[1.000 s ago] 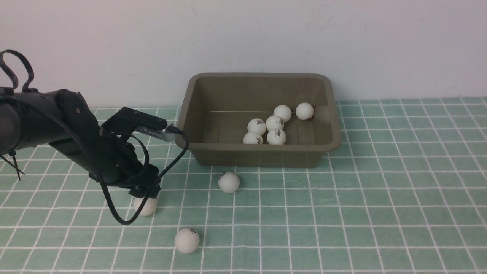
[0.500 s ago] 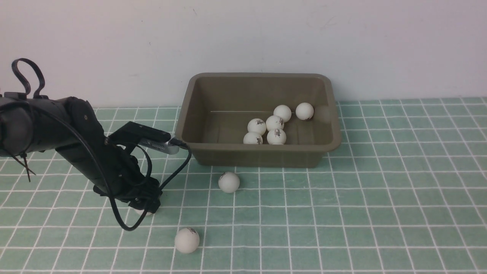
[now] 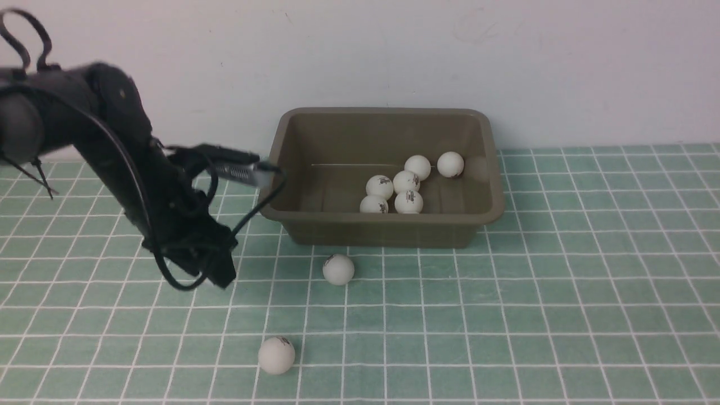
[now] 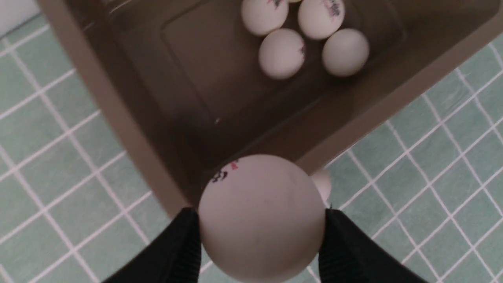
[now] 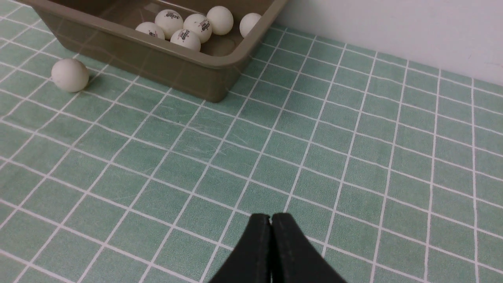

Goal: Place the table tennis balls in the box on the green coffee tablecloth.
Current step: 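Drop the ball into the bin, then reach for and grasp a ping pong ball on the table beside the basket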

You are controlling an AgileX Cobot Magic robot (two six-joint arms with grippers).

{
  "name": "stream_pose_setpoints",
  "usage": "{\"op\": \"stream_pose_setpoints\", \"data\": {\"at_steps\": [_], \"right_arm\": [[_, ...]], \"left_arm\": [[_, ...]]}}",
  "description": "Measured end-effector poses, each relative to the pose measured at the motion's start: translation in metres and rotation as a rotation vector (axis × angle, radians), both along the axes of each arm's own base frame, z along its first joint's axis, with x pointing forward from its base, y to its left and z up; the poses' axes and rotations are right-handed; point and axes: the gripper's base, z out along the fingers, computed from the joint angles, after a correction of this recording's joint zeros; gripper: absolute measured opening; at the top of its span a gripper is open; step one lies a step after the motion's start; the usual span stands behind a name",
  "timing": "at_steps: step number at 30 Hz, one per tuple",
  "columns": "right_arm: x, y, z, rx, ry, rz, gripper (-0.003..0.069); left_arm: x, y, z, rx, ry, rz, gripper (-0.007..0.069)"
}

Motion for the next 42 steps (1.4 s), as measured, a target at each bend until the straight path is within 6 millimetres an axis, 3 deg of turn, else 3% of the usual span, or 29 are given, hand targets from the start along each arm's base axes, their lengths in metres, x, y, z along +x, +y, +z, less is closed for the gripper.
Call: {"op": "stream_pose_setpoints", "data": {"at_steps": [7, 13, 18, 21, 26, 34, 39, 42], "right_arm": [[0.001, 0.001, 0.002, 0.009, -0.019, 0.008, -0.0016], [0.001, 0.001, 0.002, 0.014, -0.024, 0.009, -0.0016], [0.001, 0.002, 0.003, 0.03, -0.025, 0.004, -0.0016], [0.001, 0.002, 0.003, 0.035, -0.024, 0.002, -0.0016], [0.001, 0.002, 0.003, 0.036, -0.024, 0.002, -0.0016], [0.001, 0.003, 0.004, 0.046, -0.04, 0.009, -0.0016], [0.001, 0.003, 0.004, 0.048, -0.041, 0.01, -0.0016], [0.001, 0.003, 0.004, 0.049, -0.04, 0.01, -0.0016]], "left_arm": [[0.013, -0.038, -0.019, 0.01, -0.031, -0.061, 0.0345], [0.034, -0.064, -0.059, 0.133, -0.127, -0.087, 0.0356], [0.048, -0.083, -0.089, 0.174, -0.2, -0.099, 0.0462], [0.049, -0.086, -0.097, 0.176, -0.193, -0.102, 0.0506], [0.047, -0.087, -0.09, 0.182, -0.173, -0.107, 0.0521], [0.022, -0.066, -0.017, 0.273, -0.046, 0.076, 0.0521], [0.005, -0.063, -0.004, 0.222, -0.001, 0.154, 0.0521], [-0.013, -0.068, -0.009, 0.16, 0.08, 0.131, 0.0521]]}}
